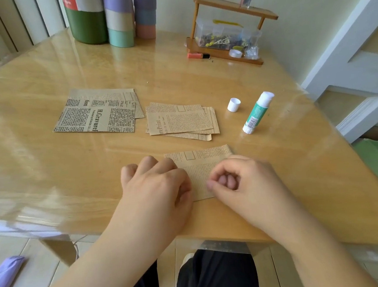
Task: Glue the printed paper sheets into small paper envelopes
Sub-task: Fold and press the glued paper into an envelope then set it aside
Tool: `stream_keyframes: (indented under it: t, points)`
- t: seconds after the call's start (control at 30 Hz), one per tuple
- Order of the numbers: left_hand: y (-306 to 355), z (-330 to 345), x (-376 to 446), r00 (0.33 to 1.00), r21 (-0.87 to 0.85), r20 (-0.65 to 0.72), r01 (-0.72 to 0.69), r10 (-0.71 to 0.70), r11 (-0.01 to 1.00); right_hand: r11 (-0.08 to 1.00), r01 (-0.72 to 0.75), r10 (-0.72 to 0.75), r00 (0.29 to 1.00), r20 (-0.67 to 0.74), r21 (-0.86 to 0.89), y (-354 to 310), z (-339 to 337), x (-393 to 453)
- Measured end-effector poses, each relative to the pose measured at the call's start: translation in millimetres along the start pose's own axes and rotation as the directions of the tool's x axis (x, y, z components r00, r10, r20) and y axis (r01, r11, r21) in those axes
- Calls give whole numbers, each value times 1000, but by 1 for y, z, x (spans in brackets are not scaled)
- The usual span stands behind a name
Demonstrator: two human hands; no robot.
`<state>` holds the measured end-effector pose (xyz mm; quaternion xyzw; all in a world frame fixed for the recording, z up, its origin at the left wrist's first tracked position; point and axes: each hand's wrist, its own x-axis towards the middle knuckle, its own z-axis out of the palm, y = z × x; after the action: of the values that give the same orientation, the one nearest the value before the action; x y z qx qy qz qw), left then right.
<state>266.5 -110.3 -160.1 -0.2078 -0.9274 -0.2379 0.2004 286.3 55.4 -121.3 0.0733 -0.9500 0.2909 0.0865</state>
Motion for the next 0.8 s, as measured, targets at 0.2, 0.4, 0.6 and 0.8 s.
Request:
stream_keyframes:
  t: [0.2, 0.4, 0.6, 0.8]
  points:
    - [2, 5, -1, 1000, -18, -20, 13, -13, 1000, 998, 57, -57, 997, 46, 4, -5, 15, 7]
    - [1, 2, -6, 1000, -39, -17, 19, -20, 999, 995, -88, 85, 994, -68, -45, 25, -9, 4]
    - [1, 2, -5, 999, -53, 11, 36, -36, 998, 980, -184, 177, 980, -88, -78, 42, -23, 2]
    - [2, 1, 7, 997, -46, 59, 53, -50, 998, 995, -90, 88, 995, -41, -38, 21, -14, 9]
